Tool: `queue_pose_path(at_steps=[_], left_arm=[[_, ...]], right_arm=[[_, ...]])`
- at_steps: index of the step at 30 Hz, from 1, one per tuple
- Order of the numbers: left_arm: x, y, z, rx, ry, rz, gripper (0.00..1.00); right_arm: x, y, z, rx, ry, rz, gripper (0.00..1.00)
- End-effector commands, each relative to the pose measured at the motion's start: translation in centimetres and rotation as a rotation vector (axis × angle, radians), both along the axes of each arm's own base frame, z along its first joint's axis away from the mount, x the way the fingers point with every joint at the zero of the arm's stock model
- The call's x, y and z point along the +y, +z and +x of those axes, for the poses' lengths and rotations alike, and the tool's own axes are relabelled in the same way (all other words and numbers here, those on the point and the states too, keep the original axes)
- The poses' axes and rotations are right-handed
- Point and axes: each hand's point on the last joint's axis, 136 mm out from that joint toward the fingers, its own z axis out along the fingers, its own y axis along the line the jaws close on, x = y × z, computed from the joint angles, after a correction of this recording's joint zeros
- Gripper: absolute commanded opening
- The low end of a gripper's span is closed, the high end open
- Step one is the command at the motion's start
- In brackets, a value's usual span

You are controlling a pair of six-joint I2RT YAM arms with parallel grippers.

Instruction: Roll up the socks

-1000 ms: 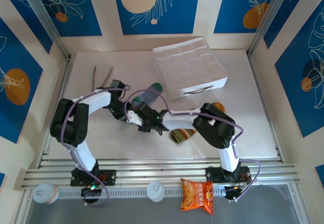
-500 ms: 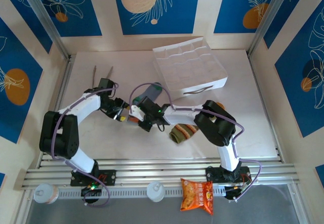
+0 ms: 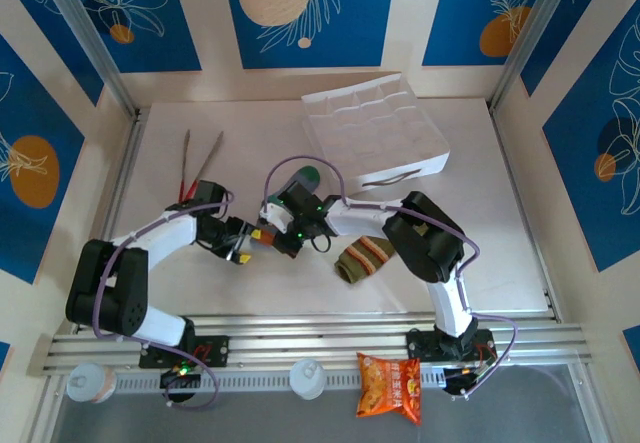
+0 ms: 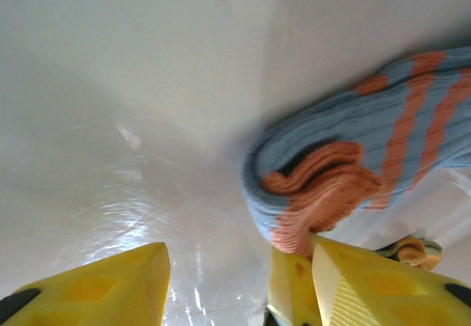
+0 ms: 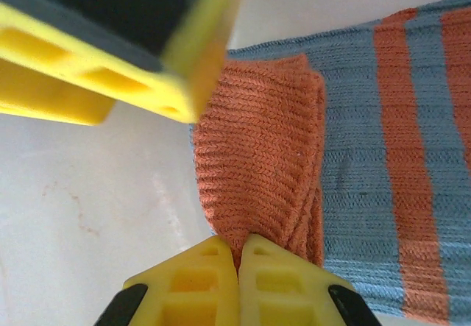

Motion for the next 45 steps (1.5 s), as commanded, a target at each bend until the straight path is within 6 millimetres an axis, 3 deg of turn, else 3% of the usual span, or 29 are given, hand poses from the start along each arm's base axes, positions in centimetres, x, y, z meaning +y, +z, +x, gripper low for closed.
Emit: queue_pose_path(at_steps=[1,5,8,17,24,27,32,36,45], left_arm=[[-1.5,0.7,1.8,-0.074,-0.011,-0.043,0.57],[-2.0,-0.1,1.5,-0.062,-0.023,-0.032,0.57],[-1.9,-1.1,0.6,-0.028,-0.026,-0.015,0.51],[0.4,-3.6,-2.4,0.087,-0.058,0.117,0.37],[1.3,-4.7,-3.4,0.118,-0.052,0.167,0.36],[1.7,-4.9,-4.0,0.146,-0.052,0.186,0.19],[2.4,-4.7,-5.7,0.204,-0.044,0.209,0.08],[2.6,-4.2,-7.0,0.248,-0.026,0.209,0.03],[2.9,-2.3,-8.2,0.335,0.014,0.223,0.00]], right_arm=[[-1.6,-3.1,-3.0,0.176,0.014,-0.091,0.00],[-1.3,-2.9,-3.0,0.205,0.011,-0.082,0.00],[-1.2,-2.7,-2.7,0.217,-0.002,-0.075,0.00],[-1.1,-2.1,-3.2,0.210,0.011,-0.054,0.01],[-1.1,-1.9,-3.7,0.183,0.044,-0.048,0.05],[-1.2,-1.3,-3.6,0.105,0.054,-0.043,0.17],[-1.6,1.9,-2.6,-0.197,0.036,0.023,0.43],[-2.0,3.9,-3.0,-0.389,0.079,0.017,0.47],[0.5,4.2,-6.0,-0.641,0.254,-0.039,0.51]])
